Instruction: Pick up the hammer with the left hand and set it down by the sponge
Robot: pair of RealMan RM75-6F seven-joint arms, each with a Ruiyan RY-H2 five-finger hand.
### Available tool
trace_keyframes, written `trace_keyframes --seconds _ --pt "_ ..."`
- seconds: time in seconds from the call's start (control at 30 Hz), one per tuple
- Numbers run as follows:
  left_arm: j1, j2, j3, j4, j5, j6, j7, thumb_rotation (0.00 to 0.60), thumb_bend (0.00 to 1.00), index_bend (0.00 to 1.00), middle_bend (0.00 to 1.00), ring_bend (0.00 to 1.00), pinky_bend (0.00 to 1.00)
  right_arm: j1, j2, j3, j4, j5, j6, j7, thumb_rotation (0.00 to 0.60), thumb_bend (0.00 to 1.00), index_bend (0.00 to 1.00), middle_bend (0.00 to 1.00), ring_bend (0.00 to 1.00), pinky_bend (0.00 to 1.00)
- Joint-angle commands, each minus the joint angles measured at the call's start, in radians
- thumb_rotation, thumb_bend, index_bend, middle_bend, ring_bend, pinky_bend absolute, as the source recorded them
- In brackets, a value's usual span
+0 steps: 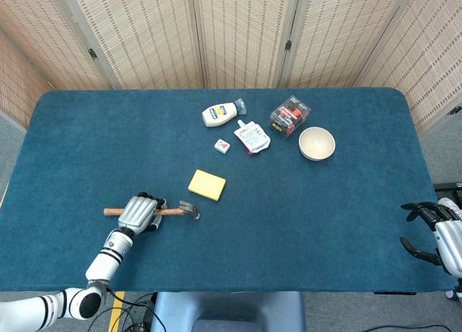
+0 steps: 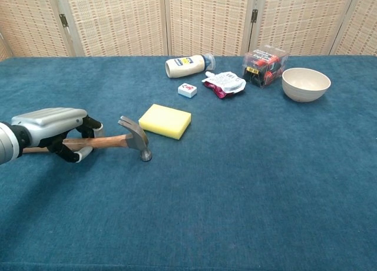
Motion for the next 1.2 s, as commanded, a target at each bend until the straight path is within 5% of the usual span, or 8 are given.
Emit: trace_keyframes --seconds 0.03,0.3,0.67,0.87,1.2 --pt "0.002 0.000 0.002 0.012 0.022 -0.002 -0.029 0.600 0.59 0.56 0.56 0.43 0.33 -0.001 0.001 0.000 -0.002 0.001 0.000 -0.001 0.600 0.17 0.31 0.46 0.27 0.27" --pt "0.017 0.016 0.008 0.044 0.136 0.019 -0.160 0.600 0.61 0.64 0.65 0.51 0.49 -0.006 0.003 -0.001 -0.004 0.000 0.007 -0.001 0.600 0.17 0.31 0.46 0.27 0.27" --pt "0.017 0.033 -0.013 0.141 0.385 0.107 -0.626 0.600 0.67 0.75 0.78 0.63 0.82 -0.015 0.004 -0.003 -0.006 -0.005 0.020 0.001 0.600 0.17 0.31 0.47 0.27 0.27" --pt "-0.005 0.036 -0.017 0.201 0.460 0.142 -0.778 0.600 0.67 0.76 0.78 0.63 0.84 -0.019 0.006 -0.005 -0.014 -0.009 0.025 -0.004 0.600 0.17 0.31 0.47 0.27 0.27" --pt "-0.071 0.000 -0.043 0.277 0.468 0.106 -0.813 0.600 0.67 0.75 0.78 0.63 0.84 -0.020 0.008 -0.005 -0.018 -0.008 0.022 -0.010 0.600 0.17 0.31 0.47 0.27 0.27"
